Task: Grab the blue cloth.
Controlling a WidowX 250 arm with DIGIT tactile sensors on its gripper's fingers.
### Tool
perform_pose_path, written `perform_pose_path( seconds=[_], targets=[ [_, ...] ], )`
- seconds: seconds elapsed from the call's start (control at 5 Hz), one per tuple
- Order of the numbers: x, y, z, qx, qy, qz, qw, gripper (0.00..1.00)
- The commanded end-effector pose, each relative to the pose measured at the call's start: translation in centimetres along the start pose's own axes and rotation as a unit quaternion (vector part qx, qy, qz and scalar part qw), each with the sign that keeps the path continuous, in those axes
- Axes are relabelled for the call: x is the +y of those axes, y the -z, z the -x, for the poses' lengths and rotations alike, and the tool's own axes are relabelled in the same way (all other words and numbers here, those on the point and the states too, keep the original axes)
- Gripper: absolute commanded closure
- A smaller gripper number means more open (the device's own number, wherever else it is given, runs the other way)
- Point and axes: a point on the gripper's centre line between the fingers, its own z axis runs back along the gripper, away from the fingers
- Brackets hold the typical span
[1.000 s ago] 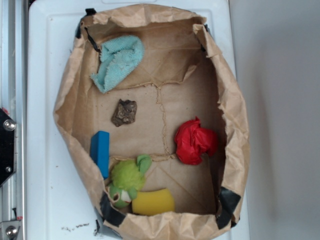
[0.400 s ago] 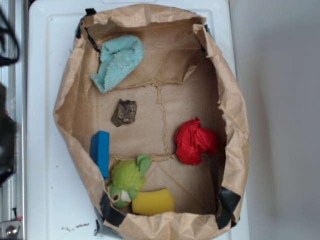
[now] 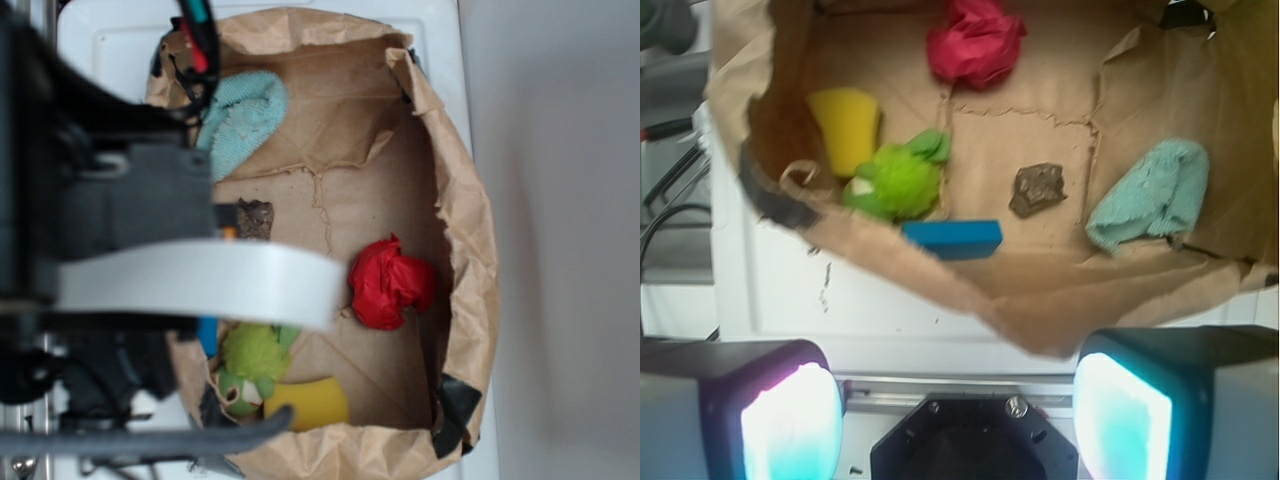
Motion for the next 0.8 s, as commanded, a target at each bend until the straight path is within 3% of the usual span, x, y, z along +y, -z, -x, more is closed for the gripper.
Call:
perform_pose_path(
  seconds=[0.0, 0.6],
  targets=[
    [3.1, 2.5, -4.4, -0.034, -0.051, -0.038, 0.997, 0.00],
    [5.7, 5.2, -5.4, -0.029, -0.069, -0.061, 0.995, 0.00]
  ],
)
